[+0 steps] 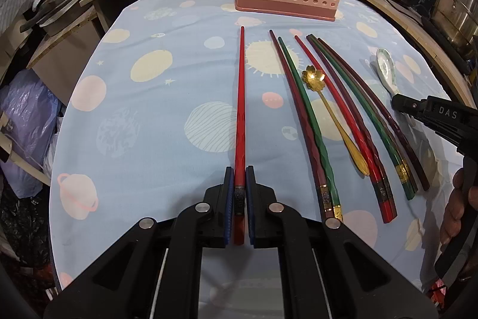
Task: Organize utensils
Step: 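Grasp the white ceramic spoon by its handle with the right tool, then lift the red chopstick with the left tool while the right tool carries the spoon into the pink basket, then open both tools and raise them away from the pink basket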
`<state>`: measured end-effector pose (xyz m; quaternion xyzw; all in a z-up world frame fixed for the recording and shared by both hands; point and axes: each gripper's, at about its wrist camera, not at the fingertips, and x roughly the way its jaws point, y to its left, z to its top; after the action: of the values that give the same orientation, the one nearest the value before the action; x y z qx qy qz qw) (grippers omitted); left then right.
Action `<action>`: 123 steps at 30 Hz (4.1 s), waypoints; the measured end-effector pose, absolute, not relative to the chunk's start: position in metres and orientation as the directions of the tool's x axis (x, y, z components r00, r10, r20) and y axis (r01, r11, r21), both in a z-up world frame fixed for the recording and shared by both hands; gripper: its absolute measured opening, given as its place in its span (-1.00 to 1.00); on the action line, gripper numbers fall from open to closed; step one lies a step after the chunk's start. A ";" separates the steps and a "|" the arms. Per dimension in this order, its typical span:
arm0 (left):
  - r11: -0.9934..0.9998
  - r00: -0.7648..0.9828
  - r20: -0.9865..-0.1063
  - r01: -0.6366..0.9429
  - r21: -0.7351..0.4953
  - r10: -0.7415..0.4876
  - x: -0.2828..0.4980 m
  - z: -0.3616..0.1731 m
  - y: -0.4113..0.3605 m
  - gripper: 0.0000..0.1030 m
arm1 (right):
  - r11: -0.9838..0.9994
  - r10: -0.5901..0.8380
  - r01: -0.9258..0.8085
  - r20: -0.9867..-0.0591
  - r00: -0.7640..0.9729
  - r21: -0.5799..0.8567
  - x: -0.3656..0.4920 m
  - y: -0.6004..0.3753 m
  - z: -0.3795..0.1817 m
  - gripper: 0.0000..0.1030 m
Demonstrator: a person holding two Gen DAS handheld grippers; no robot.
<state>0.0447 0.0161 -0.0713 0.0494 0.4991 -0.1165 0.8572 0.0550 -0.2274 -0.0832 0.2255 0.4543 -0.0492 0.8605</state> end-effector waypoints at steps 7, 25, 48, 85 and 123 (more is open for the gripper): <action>0.968 0.483 -0.864 0.251 -0.020 -0.144 0.044 -0.071 0.015 -0.86 | 0.883 0.147 0.286 -0.798 0.585 0.372 0.049 -0.230 -0.085 -0.76; 0.955 0.505 -0.832 0.281 -0.093 -0.229 0.025 -0.034 0.023 -0.86 | 0.907 0.071 0.267 -0.743 0.665 0.326 0.002 -0.231 -0.032 -0.86; 0.951 0.736 -0.612 0.293 -0.100 -0.291 0.078 0.109 0.025 -0.87 | 0.939 0.045 0.170 -0.599 0.799 0.297 0.038 -0.231 0.065 -0.86; 0.966 0.841 -0.479 0.251 -0.065 -0.251 0.255 0.169 -0.036 -0.48 | 0.949 -0.032 0.216 -0.610 0.792 0.230 0.230 -0.244 0.069 -0.31; 0.938 0.542 -0.807 0.344 -0.040 -0.233 0.008 -0.029 -0.016 0.07 | 0.947 0.041 0.229 -0.790 0.611 0.226 -0.055 -0.200 -0.049 -0.17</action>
<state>0.0077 -0.0159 -0.0288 0.0615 0.4493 -0.1645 0.8760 -0.0554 -0.2004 -0.0493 0.1540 0.4376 -0.0530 0.8843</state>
